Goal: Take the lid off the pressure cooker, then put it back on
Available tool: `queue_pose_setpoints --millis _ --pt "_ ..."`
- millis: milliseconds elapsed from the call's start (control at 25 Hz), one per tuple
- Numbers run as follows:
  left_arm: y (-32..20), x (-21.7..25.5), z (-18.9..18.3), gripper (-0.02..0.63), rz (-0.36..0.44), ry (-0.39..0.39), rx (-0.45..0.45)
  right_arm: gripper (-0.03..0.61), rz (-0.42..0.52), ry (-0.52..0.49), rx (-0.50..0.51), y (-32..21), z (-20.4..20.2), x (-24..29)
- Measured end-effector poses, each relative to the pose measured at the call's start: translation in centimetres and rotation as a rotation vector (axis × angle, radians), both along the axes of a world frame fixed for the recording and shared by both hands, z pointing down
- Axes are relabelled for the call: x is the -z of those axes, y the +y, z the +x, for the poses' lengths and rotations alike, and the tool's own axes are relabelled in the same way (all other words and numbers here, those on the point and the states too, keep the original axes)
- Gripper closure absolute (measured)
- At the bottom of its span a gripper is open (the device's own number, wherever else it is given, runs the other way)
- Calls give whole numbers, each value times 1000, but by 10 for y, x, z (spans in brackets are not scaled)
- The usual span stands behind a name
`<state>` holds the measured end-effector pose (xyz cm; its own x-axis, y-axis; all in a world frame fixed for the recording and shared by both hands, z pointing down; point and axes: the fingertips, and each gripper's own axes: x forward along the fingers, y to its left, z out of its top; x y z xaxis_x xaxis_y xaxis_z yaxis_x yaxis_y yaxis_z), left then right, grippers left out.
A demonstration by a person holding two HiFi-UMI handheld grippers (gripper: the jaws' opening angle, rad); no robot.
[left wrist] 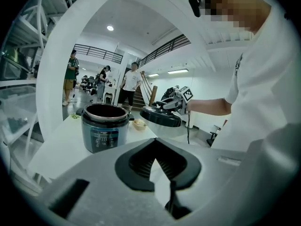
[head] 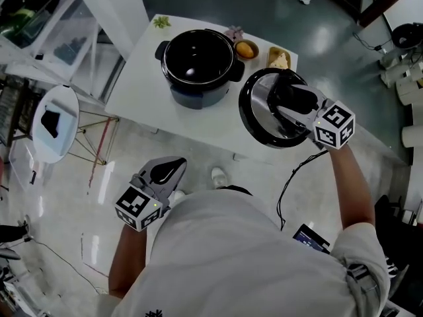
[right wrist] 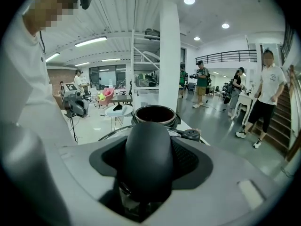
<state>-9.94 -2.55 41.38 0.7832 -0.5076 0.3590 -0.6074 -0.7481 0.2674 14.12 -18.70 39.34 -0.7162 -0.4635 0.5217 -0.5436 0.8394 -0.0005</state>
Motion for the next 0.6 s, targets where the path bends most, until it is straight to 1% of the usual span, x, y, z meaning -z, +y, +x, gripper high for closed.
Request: queue_pose_setpoints --millis 360,600 --pt "7 9 -26 607 20 9 47 287 17 -1 57 -22 -38 44" --pt "9 11 -41 607 24 15 89 287 27 0 110 -47 -74 60"
